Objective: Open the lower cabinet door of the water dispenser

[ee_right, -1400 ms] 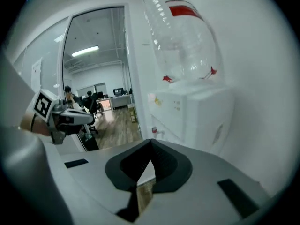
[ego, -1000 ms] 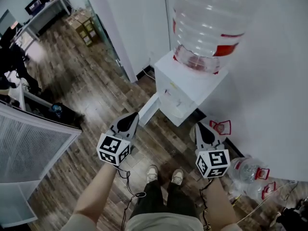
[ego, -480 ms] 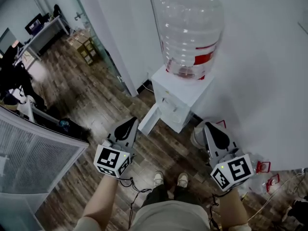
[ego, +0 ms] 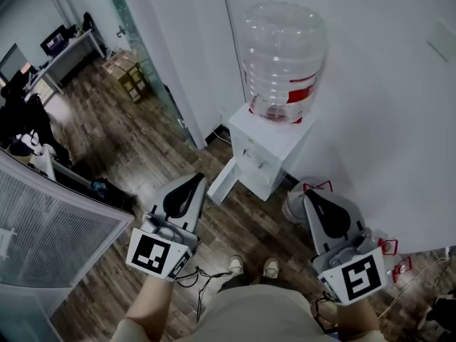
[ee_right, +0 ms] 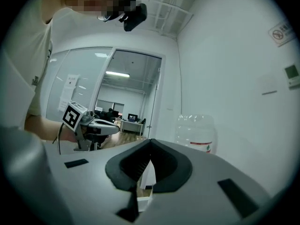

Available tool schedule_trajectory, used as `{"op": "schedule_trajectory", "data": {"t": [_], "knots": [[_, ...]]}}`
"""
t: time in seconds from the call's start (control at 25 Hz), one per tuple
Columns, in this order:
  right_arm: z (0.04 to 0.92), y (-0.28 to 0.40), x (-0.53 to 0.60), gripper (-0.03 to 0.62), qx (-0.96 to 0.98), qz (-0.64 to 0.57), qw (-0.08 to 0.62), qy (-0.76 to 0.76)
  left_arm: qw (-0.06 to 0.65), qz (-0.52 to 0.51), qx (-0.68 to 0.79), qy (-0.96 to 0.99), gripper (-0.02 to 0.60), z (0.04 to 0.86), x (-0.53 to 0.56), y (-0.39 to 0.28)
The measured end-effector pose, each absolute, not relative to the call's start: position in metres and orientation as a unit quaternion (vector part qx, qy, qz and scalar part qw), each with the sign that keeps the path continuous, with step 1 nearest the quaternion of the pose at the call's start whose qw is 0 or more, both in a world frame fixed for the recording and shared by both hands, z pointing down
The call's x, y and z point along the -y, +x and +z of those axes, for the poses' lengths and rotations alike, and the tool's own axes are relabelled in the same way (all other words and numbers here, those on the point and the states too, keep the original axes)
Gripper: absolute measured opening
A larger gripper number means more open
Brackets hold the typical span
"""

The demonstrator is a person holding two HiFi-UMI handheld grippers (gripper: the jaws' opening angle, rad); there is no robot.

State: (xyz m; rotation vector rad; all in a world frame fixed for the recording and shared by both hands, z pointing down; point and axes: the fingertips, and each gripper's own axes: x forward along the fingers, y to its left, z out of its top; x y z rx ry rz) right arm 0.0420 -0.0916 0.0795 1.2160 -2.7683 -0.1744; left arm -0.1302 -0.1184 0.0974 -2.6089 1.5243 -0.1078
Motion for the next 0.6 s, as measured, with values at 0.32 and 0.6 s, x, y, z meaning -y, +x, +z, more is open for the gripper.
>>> {"op": "schedule_trajectory", "data": {"t": [0.32,0.6], "knots": [[0.043,0.045,0.077,0.006,0.919,-0.055,0.004,0.389,0.068,-0.019,-0.501,-0.863,0.005,0.072,0.087,-0.123],[0.039,0.049,0.079,0.006,0.919,-0.051,-0.003,0.392,0.057,-0.014,-0.513,-0.856,0.005,0.073,0.092,-0.126]]}}
